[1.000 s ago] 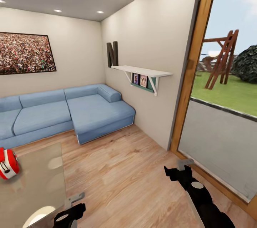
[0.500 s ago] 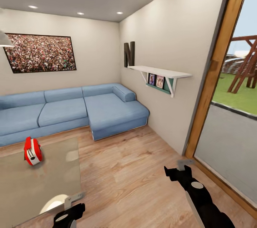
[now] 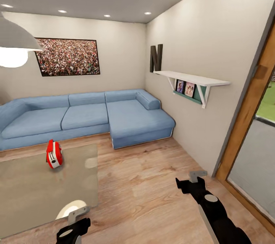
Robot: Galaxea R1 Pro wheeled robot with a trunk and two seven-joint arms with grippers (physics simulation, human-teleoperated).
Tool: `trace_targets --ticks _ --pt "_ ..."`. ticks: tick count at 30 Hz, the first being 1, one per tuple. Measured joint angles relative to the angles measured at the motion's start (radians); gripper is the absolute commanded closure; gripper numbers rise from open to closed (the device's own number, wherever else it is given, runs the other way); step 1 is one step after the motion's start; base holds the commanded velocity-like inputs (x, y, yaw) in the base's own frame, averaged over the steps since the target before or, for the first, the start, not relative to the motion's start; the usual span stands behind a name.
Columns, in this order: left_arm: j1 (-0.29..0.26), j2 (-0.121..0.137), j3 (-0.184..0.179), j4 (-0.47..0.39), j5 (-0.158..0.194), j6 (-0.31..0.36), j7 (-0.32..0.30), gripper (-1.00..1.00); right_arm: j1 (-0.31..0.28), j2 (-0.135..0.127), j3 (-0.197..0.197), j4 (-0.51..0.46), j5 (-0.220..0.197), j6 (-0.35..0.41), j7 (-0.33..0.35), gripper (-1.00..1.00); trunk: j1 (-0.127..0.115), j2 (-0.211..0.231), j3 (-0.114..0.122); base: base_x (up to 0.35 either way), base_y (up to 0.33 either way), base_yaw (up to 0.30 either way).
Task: Turn on the radio receiver that's on the table in the living room.
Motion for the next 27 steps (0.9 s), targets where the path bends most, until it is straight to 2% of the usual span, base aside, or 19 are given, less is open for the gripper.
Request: trace_targets --ticks 15,27 --pt "0.000 0.003 0.003 0.001 -0.002 0.003 0.002 -1.00 0.000 0.000 0.000 0.000 0.000 0.000 0.000 -1.00 0.000 0.000 0.000 0.290 -0.183 0.285" --pt "0.000 0.003 0.003 0.001 -0.002 0.003 0.002 -1.00 0.000 0.000 0.000 0.000 0.000 0.000 0.001 -1.00 0.000 0.000 0.000 0.286 -0.222 0.029"
